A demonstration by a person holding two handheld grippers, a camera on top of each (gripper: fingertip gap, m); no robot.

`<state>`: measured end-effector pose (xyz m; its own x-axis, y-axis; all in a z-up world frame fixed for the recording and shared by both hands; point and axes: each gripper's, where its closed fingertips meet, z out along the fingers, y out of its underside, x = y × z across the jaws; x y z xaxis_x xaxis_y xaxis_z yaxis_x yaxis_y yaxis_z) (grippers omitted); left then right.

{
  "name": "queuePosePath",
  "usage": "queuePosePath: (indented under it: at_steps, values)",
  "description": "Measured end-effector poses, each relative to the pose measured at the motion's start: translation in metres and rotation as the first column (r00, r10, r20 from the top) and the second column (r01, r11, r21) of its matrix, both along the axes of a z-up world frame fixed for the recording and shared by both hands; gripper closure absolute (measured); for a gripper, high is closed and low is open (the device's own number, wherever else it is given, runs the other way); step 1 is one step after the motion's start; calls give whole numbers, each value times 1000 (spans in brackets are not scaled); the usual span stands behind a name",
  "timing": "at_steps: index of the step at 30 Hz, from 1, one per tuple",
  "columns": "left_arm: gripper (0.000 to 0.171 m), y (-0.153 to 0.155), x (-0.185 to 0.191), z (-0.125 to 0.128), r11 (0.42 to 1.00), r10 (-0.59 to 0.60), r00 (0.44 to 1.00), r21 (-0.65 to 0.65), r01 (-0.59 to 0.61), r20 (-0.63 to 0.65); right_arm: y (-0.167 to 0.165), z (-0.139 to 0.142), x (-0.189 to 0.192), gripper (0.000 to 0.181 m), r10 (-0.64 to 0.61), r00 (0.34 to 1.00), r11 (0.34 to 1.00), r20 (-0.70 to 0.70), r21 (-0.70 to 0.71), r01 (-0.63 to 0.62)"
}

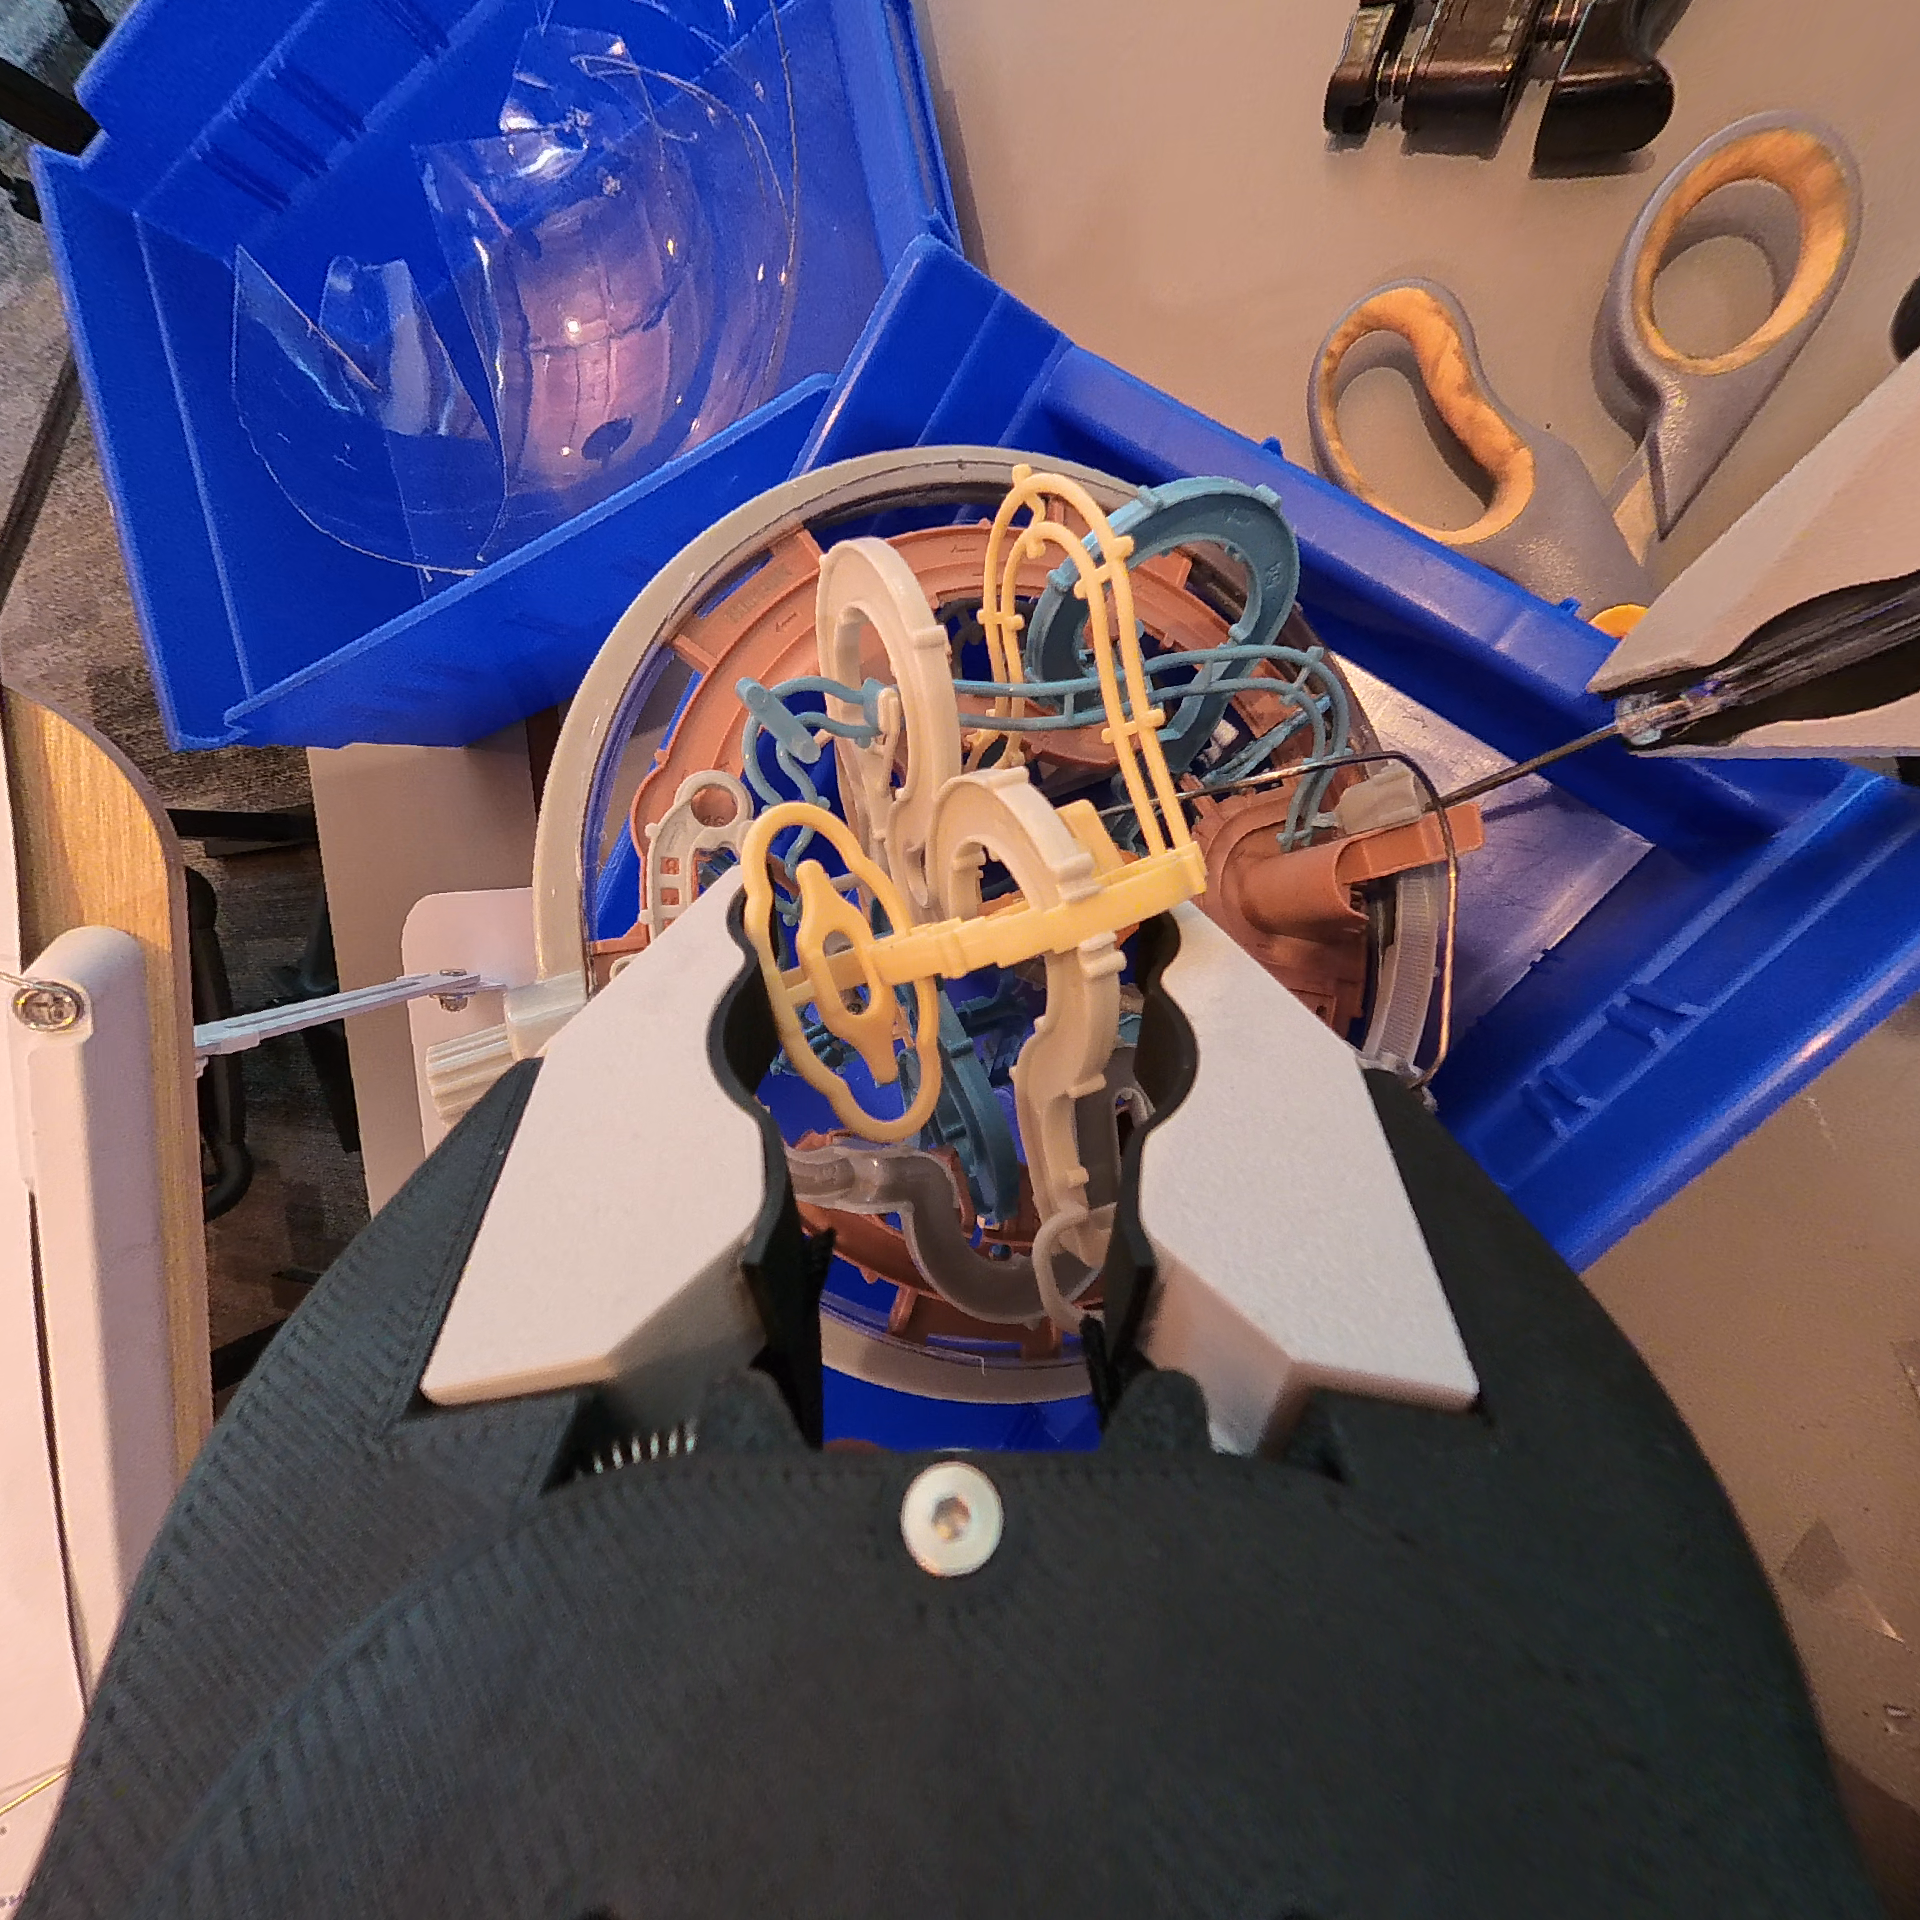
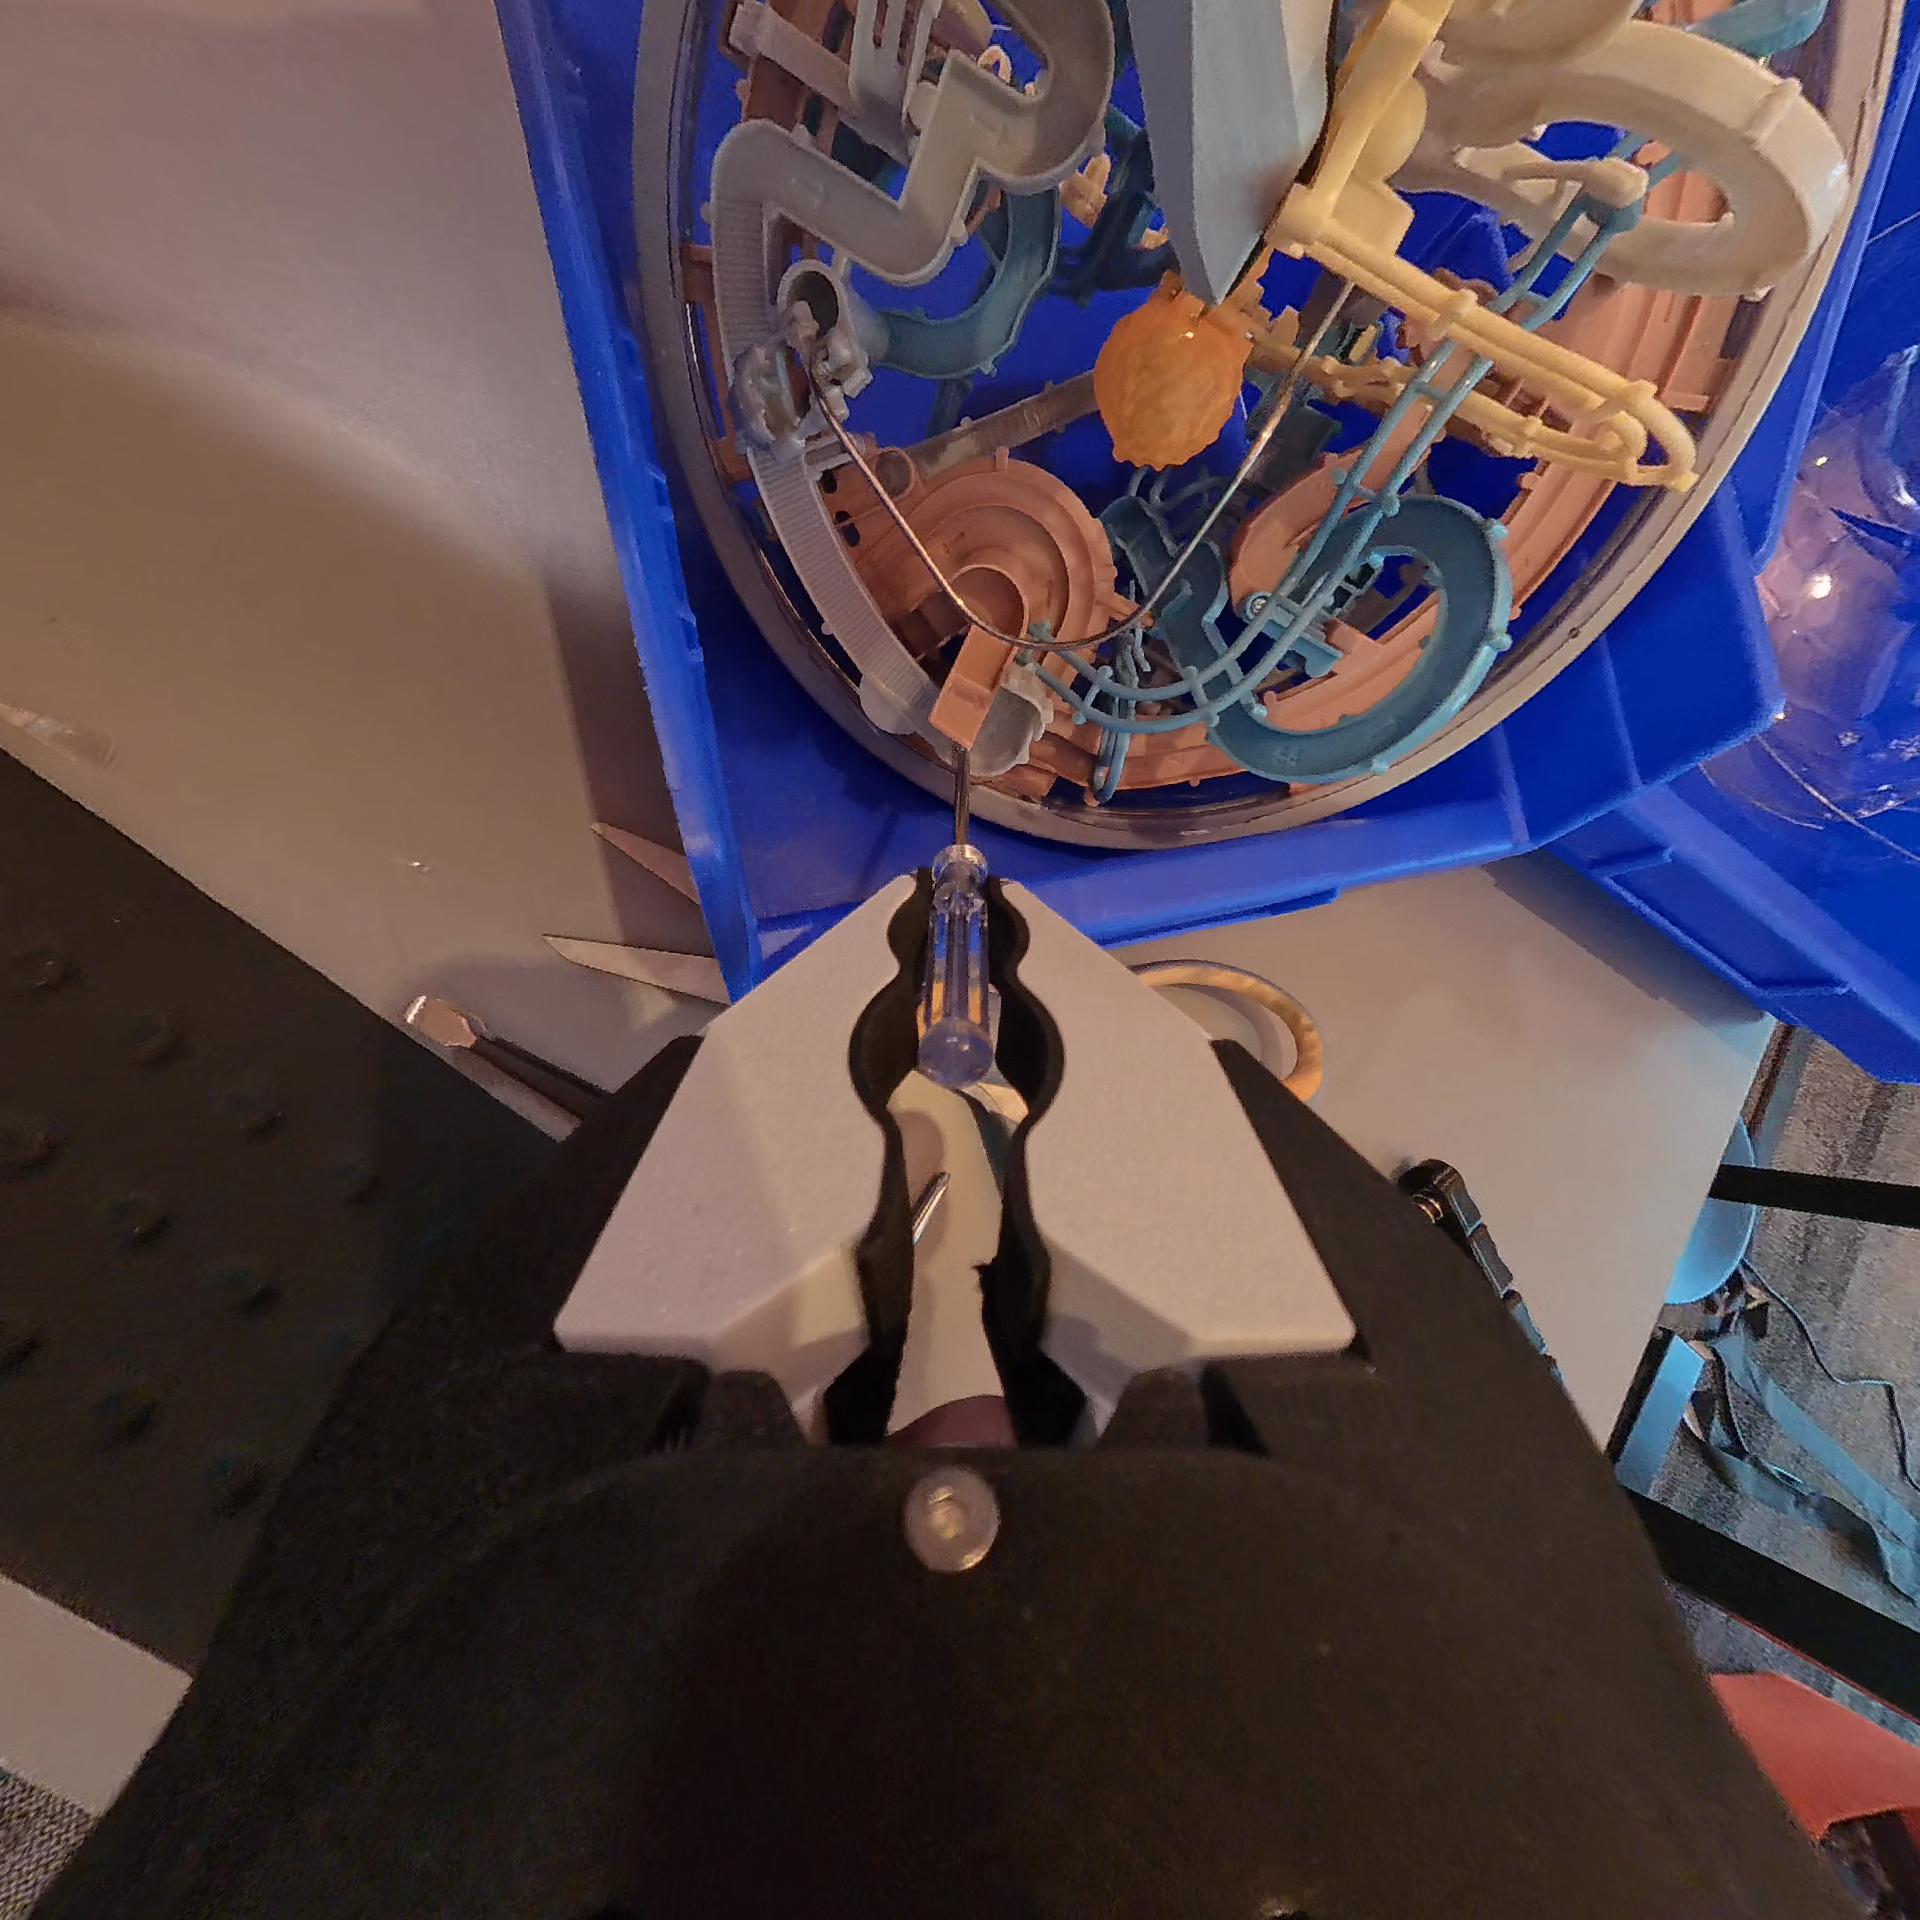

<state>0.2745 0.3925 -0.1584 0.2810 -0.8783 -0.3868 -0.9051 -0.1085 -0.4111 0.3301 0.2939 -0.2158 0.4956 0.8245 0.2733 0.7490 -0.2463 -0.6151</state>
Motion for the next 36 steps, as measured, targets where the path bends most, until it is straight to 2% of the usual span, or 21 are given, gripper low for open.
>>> queuePosePath:
  at_steps: [12,14,17,18,19,21,22,24,25,26,27,28,29,30,31,32,34,36]
  values:
    - [104,1,0,0,1000,2,1000,0,-2,1,-8,1,-6,175,-38,999,999,-19,-30,37]
    - [104,1,0,0,1000,0,1000,3,0,-1,-7,-1,-5,175,21,999,999,42,31,-22]
    - [104,1,0,0,1000,-1,1000,7,1,-4,-6,-1,-7,175,174,946,955,274,186,-229]
    - [104,1,-1,0,1000,-1,1000,10,1,-5,-5,0,-9,175,232,895,911,382,237,-337]
    - [104,2,-1,0,1000,2,1000,12,-2,-7,-3,1,-10,175,281,813,839,511,280,-466]
    - [104,4,-3,0,1000,12,1000,19,-12,-9,-1,2,-12,176,293,563,611,773,302,-732]
    - [104,6,-5,0,1000,19,1000,23,-19,-12,-1,2,-14,176,257,450,506,855,278,-817]
    - [104,6,-5,0,1000,21,1000,20,-21,-8,-3,3,-16,176,218,322,406,921,214,-889]
    - [104,5,-5,-1,1000,20,1000,9,-20,-4,-3,5,-14,176,228,271,384,935,170,-908]
    - [104,5,-4,-1,1000,23,1000,7,-23,-1,-5,10,-10,176,260,246,390,934,131,-911]
    - [105,5,-4,-1,1000,25,1000,9,-25,-5,-7,19,-7,176,282,256,416,925,122,-901]
    - [104,5,-4,-1,1000,23,1000,7,-23,-3,-7,29,-5,176,293,302,460,907,143,-876]
    - [104,6,-4,-1,1000,22,1000,5,-22,0,-8,35,-2,175,318,391,546,864,171,-820]
    - [104,6,-4,-1,1000,21,1000,2,-21,5,-10,37,0,175,340,515,653,787,197,-731]
    - [104,6,-4,-1,1000,20,1000,0,-20,8,-12,37,-1,175,352,630,731,692,218,-647]
    - [104,6,-4,-1,1000,20,1000,-1,-20,10,-14,35,-2,176,350,714,789,607,219,-573]
    - [104,6,-4,-1,1000,21,1000,0,-21,8,-15,28,0,175,296,840,892,455,183,-414]
    - [104,5,-4,-1,1000,22,1000,3,-22,5,-12,23,-2,176,226,931,951,286,143,-275]
